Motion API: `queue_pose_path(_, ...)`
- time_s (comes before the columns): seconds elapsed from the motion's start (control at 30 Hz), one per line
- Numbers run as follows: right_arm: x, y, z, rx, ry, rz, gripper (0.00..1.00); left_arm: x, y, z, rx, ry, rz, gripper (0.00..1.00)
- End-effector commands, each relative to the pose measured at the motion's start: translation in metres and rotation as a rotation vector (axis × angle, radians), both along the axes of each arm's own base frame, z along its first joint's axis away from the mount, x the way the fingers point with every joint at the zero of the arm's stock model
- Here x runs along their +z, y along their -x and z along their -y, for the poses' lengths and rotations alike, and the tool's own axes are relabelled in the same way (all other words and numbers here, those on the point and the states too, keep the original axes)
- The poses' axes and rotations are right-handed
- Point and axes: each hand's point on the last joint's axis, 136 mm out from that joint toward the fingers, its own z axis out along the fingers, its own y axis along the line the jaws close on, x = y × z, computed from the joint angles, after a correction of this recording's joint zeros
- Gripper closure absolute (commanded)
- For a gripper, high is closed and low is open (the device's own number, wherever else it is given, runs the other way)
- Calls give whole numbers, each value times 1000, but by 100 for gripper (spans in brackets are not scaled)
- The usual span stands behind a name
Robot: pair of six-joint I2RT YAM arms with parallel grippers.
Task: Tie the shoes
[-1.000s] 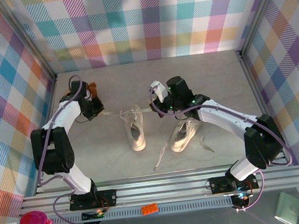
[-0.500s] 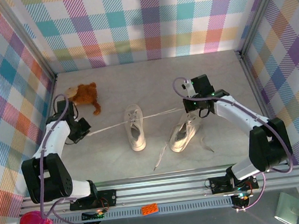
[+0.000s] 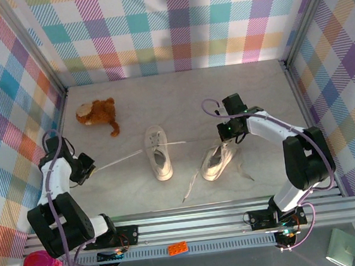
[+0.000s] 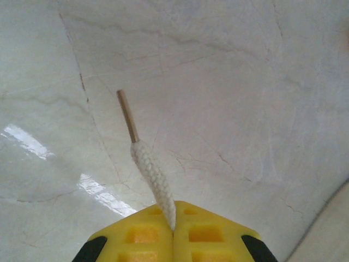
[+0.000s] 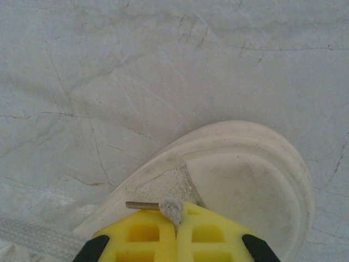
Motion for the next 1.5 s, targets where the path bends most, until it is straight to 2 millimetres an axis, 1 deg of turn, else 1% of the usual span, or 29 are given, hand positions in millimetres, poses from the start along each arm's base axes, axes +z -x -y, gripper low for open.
queue_pose_path(0.0,-8,2,14,-13,39,-47,100,-3,1,-5,5,61,33,100)
queue_pose_path(0.13,-12,1,19,-22,48,-69,100,-9,3,-13,66,104,46,100)
queue_pose_path(0.23,-18,2,25,-18,81,-87,100,-11,6,-20,102,107,43,100)
queue_pose_path(0.33,-21,2,31,-16,108,-99,100,-15,8,-23,119,111,36,100)
queue_pose_path(0.43,-23,1,31,-10,108,-109,100,-18,10,-24,122,113,23,100)
queue_pose_path(0.5,-22,-1,27,5,98,-109,100,-18,10,-24,121,113,25,100)
queue_pose_path(0.57,-17,-4,14,50,38,-87,100,-17,7,-20,98,119,32,100)
queue_pose_path(0.63,-8,-6,-1,126,-5,-46,100,-11,5,-15,38,60,10,100)
queue_pose_path(0.7,4,-9,-18,195,-50,-9,95,-6,2,-3,-55,-27,-24,100)
queue_pose_path(0.77,11,-11,-35,265,-88,8,89,-7,-1,7,-125,-83,-70,100)
queue_pose_path(0.8,14,-12,-43,293,-109,16,87,-10,-2,10,-155,-103,-96,97)
queue_pose_path(0.83,16,-13,-49,313,-127,18,85,-12,-3,11,-184,-123,-122,91)
queue_pose_path(0.87,17,-16,-51,316,-129,22,78,-13,-4,11,-208,-140,-145,85)
queue_pose_path(0.93,20,-18,-54,321,-134,27,67,-12,-7,7,-265,-179,-195,69)
queue_pose_path(0.97,21,-18,-54,322,-133,33,61,-10,-9,10,-310,-195,-206,64)
queue_pose_path(1.0,23,-19,-54,328,-135,42,56,-6,-12,9,-346,-217,-217,58)
queue_pose_path(1.03,24,-18,-54,336,-134,46,52,-1,-17,9,-390,-243,-217,54)
queue_pose_path(1.07,25,-17,-54,343,-131,46,49,3,-22,12,-440,-260,-200,52)
queue_pose_path(1.1,27,-17,-53,353,-126,47,46,9,-30,23,-529,-271,-154,51)
queue_pose_path(1.17,29,-15,-54,368,-127,50,46,16,-44,51,-676,-286,-56,50)
queue_pose_path(1.2,32,-14,-55,376,-136,56,46,17,-49,73,-779,-276,7,50)
queue_pose_path(1.23,35,-13,-58,384,-149,62,46,16,-52,97,-910,-268,65,50)
queue_pose_path(1.27,39,-11,-60,389,-165,71,46,15,-52,113,-1029,-290,97,49)
queue_pose_path(1.3,41,-10,-61,390,-178,78,46,9,-50,125,-1145,-345,99,47)
queue_pose_path(1.37,45,-6,-67,404,-201,91,46,0,-50,138,-1282,-401,100,44)
queue_pose_path(1.47,46,6,-77,455,-209,113,46,-9,-57,150,-1349,-379,144,43)
